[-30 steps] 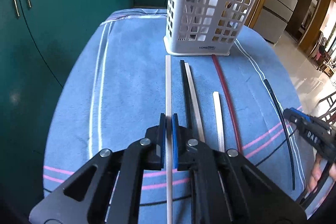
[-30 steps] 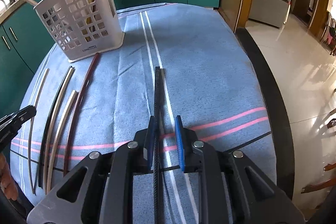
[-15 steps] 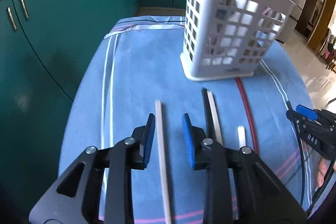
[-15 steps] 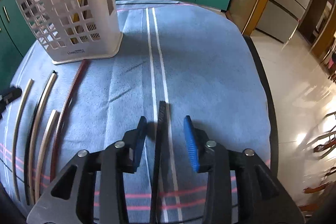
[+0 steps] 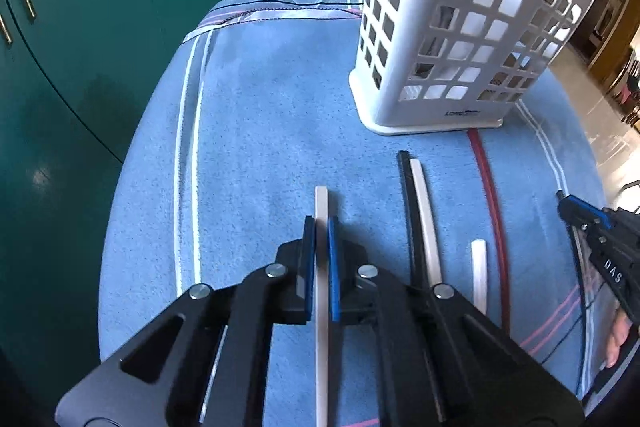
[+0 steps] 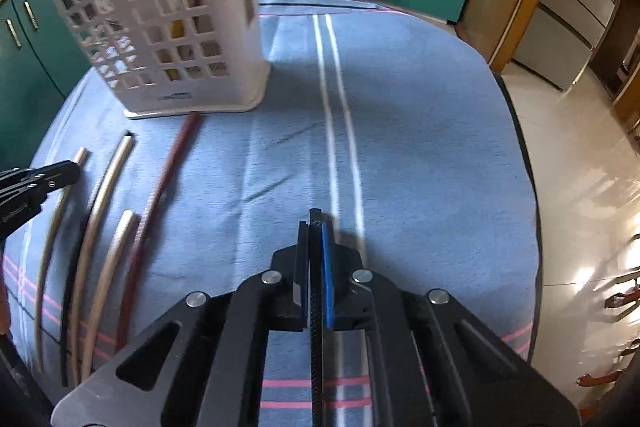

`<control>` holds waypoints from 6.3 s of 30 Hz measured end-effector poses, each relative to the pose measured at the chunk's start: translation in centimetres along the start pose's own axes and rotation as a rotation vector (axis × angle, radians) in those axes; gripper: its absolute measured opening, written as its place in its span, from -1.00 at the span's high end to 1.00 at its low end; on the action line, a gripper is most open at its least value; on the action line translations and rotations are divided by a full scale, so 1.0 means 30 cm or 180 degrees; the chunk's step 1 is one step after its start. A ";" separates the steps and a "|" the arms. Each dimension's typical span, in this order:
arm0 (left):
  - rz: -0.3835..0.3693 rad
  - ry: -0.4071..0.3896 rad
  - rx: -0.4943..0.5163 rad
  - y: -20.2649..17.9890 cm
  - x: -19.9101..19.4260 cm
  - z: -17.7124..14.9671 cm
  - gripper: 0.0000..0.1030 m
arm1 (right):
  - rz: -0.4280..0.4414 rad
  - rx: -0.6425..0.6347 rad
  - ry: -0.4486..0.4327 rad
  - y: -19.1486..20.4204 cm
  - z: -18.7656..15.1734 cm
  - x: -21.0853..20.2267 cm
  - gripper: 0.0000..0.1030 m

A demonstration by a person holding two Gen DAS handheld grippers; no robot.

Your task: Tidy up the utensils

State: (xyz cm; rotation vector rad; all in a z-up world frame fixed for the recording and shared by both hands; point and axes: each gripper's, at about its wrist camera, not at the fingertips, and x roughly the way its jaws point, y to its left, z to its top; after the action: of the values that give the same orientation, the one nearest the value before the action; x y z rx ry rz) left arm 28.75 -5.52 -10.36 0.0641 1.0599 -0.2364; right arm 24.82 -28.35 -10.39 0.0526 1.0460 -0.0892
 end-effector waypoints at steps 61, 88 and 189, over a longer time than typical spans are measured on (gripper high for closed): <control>-0.0151 -0.2274 -0.0523 -0.061 -0.697 0.397 0.77 | 0.0329 -0.0037 -0.2481 0.086 0.377 -0.654 0.65; -0.0304 -0.0478 -0.0006 -0.044 -0.216 -0.212 0.53 | 0.0608 -0.0287 -0.0104 0.266 -0.150 -0.116 0.52; -0.0143 -0.0192 -0.0107 -0.021 -0.063 -0.101 0.76 | 0.0107 -0.0019 0.0015 0.113 -0.173 -0.105 0.23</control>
State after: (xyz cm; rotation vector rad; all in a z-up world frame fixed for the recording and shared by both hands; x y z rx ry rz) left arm 25.11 -5.33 -10.15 0.0027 1.0057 -0.2596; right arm 19.14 -24.37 -10.26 0.0648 1.0496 -0.0556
